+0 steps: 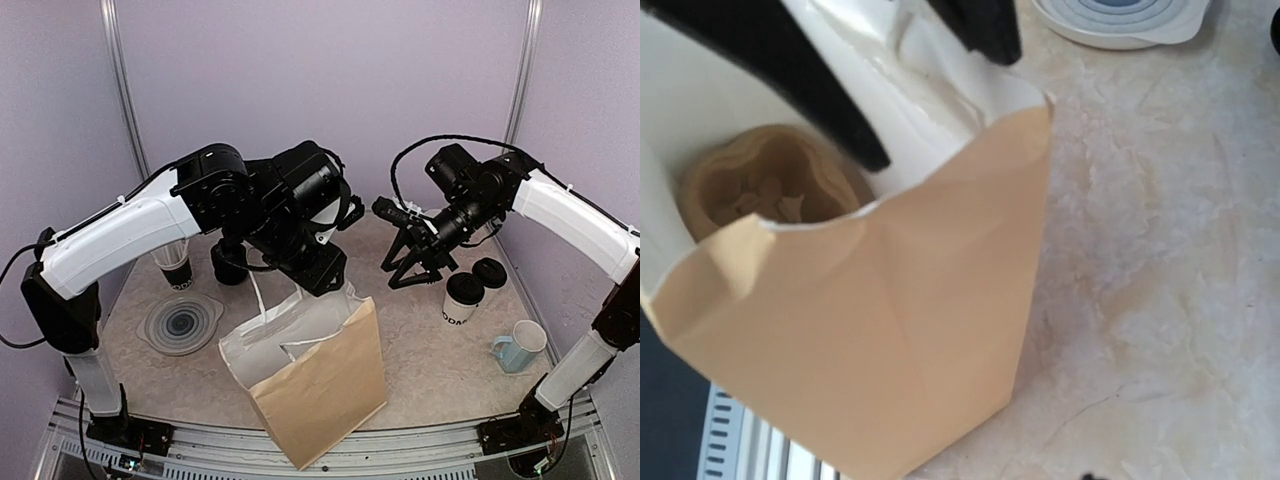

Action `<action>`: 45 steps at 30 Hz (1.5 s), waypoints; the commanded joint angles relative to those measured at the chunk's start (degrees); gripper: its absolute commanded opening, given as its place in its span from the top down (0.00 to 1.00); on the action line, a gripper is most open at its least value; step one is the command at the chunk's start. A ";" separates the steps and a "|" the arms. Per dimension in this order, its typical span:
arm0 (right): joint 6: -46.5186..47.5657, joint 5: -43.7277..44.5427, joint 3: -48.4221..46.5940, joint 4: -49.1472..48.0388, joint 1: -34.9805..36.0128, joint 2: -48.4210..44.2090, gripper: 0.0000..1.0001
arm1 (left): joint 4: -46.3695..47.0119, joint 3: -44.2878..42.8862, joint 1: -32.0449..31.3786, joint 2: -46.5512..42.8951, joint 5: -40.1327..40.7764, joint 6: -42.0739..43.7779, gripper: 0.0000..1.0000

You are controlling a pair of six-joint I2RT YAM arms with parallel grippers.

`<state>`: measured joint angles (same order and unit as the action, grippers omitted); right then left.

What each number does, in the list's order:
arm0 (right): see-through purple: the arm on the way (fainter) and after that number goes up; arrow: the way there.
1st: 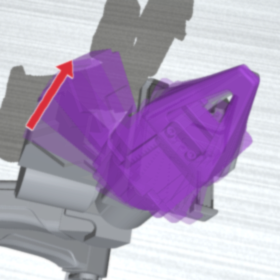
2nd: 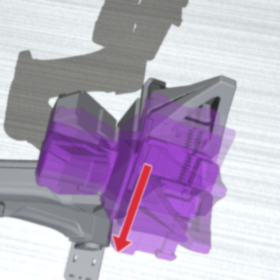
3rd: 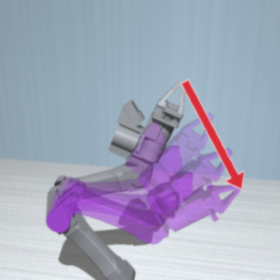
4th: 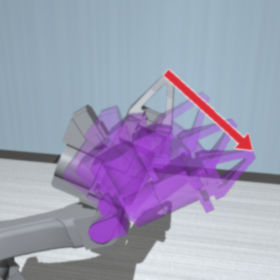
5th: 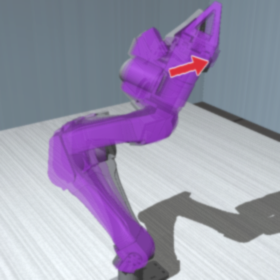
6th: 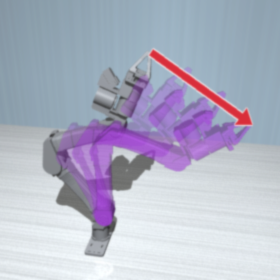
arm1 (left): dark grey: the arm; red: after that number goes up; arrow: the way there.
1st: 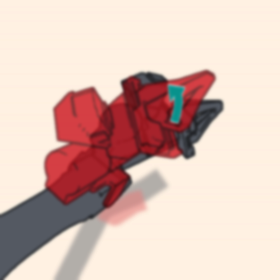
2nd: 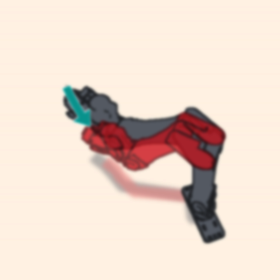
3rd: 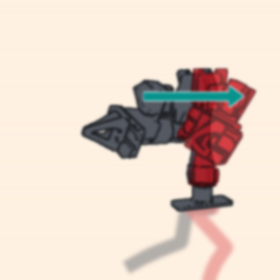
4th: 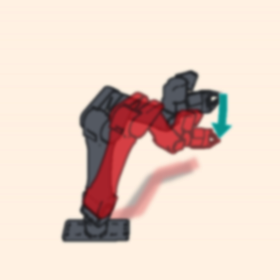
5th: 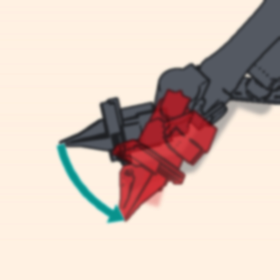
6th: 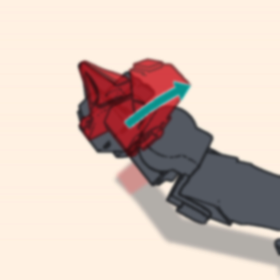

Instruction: Pack the takeout coffee

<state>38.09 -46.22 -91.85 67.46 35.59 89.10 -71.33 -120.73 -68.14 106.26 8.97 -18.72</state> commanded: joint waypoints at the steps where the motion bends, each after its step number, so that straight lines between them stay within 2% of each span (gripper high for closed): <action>1: 0.33 -0.10 0.20 0.20 -0.43 -0.95 0.50 | -0.56 -3.93 1.10 1.77 2.80 2.53 0.58; 7: 0.36 0.46 0.54 0.28 -0.56 -1.78 0.50 | -2.72 -10.57 1.09 6.44 2.20 4.61 0.57; 11: 0.34 0.90 1.08 0.19 -0.58 -2.26 0.50 | -4.28 -9.62 1.08 6.45 -0.95 4.39 0.55; 15: 0.36 0.80 1.60 -0.39 -0.88 -2.01 0.50 | -1.66 -9.19 0.97 4.05 -2.23 3.46 0.55; 18: 0.30 0.73 1.32 -0.54 -1.04 -1.21 0.50 | 0.02 -10.84 0.99 1.87 1.47 2.36 0.51; 22: 0.32 0.26 0.25 -0.07 -1.05 -0.52 0.50 | -0.19 -10.59 1.20 -2.27 10.36 -1.32 0.48; 25: 0.42 0.34 0.09 0.04 -1.06 -0.51 0.50 | 0.98 -4.32 1.24 -8.60 11.80 -4.07 0.46; 30: 0.50 0.21 0.36 -0.15 -1.10 -0.45 0.50 | 7.72 14.05 0.10 -22.69 2.37 -8.15 0.43; 34: 0.72 -0.43 0.21 -0.22 -1.06 0.05 0.50 | 10.99 23.94 -2.04 -29.43 -1.43 -9.34 0.42; 39: 1.01 -1.15 -0.13 0.21 -1.11 0.48 0.49 | 14.24 29.45 -2.92 -30.70 -4.99 -6.73 0.42; 45: 0.94 -1.06 0.35 -0.05 -1.06 0.08 0.49 | 18.71 26.58 -2.54 -25.65 -2.85 -1.02 0.45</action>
<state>38.52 -46.04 -90.89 67.42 34.96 89.10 -58.65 -91.94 -70.78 78.06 5.78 -24.51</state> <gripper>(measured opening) 0.507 0.575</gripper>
